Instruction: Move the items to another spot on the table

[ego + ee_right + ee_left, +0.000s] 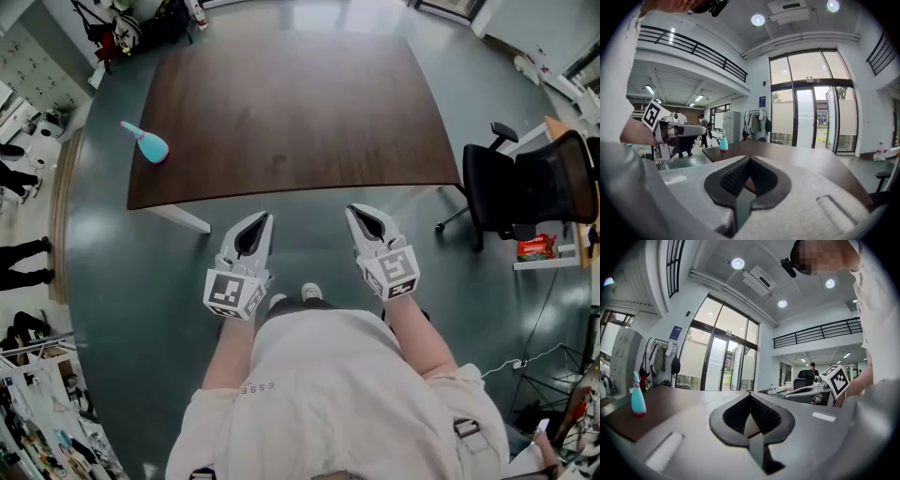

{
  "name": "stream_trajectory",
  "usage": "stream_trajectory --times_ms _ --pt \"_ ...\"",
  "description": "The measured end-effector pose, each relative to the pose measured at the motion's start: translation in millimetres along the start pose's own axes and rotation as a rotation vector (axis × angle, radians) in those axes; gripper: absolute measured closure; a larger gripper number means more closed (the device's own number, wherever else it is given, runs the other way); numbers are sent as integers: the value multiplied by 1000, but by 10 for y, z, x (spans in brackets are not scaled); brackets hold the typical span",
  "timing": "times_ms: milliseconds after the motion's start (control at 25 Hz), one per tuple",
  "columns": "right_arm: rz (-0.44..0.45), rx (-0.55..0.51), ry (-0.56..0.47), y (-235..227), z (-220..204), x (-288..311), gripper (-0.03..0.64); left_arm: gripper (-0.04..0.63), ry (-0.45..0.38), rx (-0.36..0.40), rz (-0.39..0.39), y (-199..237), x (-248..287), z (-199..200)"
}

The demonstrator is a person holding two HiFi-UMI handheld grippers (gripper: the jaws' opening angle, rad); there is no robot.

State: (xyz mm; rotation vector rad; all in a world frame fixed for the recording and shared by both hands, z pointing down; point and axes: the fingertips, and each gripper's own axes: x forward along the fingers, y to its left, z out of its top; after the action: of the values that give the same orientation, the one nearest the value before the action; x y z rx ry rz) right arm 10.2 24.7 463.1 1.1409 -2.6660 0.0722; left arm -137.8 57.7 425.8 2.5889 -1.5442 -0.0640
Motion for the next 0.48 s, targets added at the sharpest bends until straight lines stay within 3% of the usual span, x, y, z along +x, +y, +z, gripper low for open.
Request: stream_trajectory --times_ms 480 --pt "-3 19 -17 49 -20 -49 626 578 12 28 -24 -64 -22 26"
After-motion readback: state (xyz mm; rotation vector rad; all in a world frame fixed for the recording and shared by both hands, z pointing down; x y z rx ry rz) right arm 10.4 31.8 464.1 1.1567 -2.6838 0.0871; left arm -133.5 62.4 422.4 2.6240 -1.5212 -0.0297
